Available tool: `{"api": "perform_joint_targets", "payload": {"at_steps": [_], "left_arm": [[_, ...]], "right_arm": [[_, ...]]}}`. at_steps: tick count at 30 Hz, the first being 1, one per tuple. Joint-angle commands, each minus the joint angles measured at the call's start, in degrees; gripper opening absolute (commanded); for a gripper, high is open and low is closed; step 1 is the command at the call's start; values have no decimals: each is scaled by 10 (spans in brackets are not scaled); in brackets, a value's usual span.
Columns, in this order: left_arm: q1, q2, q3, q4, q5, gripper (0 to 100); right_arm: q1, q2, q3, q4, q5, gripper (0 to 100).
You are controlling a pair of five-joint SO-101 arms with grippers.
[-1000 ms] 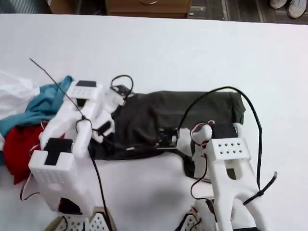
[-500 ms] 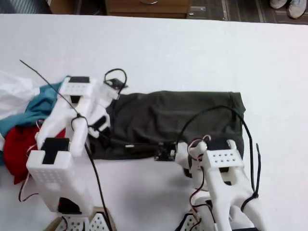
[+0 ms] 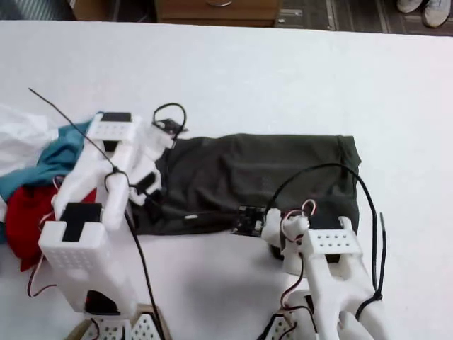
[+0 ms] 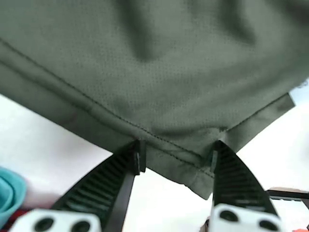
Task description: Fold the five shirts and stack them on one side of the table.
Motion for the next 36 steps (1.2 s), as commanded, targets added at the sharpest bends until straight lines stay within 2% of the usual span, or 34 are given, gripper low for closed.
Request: {"api": "perform_joint_targets", "payload": {"at_steps": [1, 8, 17, 25, 36], "left_arm": [[-2, -6, -20, 6, -1, 247], [-9, -6, -48, 18, 1, 247], [-7, 5, -76, 33, 1, 247], [-5, 95, -82, 16, 1, 247], [-5, 125, -83, 5, 2, 247]], "right_arm": [[14, -1, 1, -18, -5, 231], [14, -1, 1, -18, -5, 10], [14, -6, -8, -8, -6, 19], [13, -3, -172, 124, -2, 19], [14, -1, -266, 127, -2, 23]]}}
